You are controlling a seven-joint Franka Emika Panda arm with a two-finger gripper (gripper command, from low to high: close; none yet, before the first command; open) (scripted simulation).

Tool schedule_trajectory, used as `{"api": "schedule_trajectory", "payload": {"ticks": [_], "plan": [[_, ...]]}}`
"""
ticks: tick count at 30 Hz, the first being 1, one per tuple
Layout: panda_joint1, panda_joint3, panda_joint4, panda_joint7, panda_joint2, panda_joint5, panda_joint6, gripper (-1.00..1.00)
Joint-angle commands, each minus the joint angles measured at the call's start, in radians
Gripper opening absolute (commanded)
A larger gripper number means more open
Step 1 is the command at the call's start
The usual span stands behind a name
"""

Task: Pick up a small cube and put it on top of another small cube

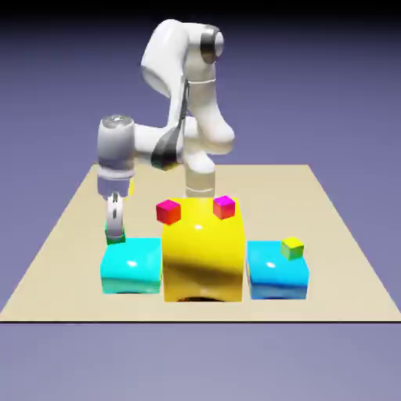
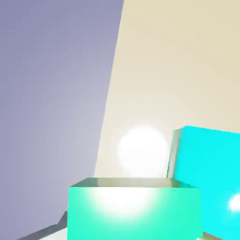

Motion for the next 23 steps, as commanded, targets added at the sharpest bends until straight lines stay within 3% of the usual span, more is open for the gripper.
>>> {"api": "schedule_trajectory", "payload": {"ticks": [1,13,15,20,21,23], "plan": [[-0.009,0.017,-0.012,0.031,-0.036,0.010,-0.029,-1.00],[-0.057,0.221,-0.155,0.391,-0.471,0.144,-0.362,-1.00],[-0.057,0.222,-0.155,0.393,-0.472,0.144,-0.364,-1.00],[-0.072,0.253,-0.281,0.419,-0.395,0.128,-0.164,-1.00],[-0.072,0.253,-0.281,0.419,-0.395,0.128,-0.164,1.00],[-0.069,0.246,-0.254,0.413,-0.412,0.132,-0.207,1.00]]}}
